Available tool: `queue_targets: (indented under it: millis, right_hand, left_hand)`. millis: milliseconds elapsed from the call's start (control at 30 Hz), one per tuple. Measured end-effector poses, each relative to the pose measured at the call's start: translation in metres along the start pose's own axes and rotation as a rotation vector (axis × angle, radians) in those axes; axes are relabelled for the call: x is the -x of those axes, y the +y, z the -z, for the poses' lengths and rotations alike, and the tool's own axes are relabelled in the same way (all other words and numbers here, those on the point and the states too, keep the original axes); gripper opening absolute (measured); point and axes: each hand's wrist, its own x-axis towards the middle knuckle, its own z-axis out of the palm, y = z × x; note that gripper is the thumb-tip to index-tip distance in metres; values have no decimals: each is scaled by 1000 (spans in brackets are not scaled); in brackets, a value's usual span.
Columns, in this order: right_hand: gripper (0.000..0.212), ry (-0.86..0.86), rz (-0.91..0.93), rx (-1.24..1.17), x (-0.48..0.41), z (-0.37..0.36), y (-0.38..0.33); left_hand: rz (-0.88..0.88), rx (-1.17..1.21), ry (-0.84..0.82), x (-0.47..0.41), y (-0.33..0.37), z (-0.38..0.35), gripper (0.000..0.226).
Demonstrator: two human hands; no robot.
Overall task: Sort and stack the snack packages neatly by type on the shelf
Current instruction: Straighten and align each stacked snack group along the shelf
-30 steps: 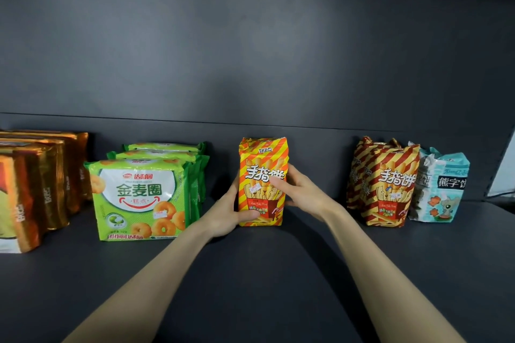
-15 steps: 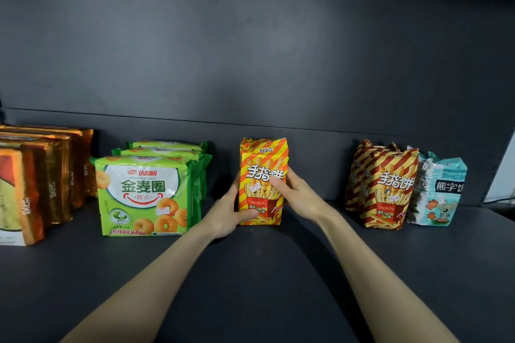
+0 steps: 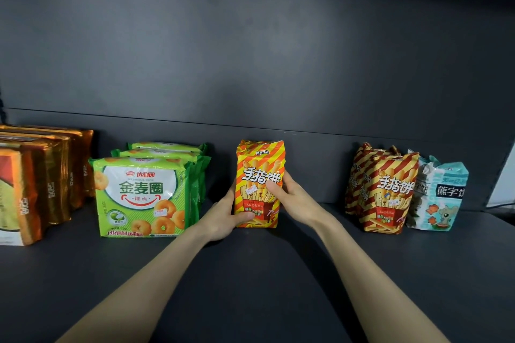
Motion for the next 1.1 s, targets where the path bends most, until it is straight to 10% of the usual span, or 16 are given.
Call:
queue_targets:
  millis: [1100]
  right_hand:
    - [59,-74,-66,52,10,3,-19]
  left_hand:
    - [73,-117,-6,8,17,4,75]
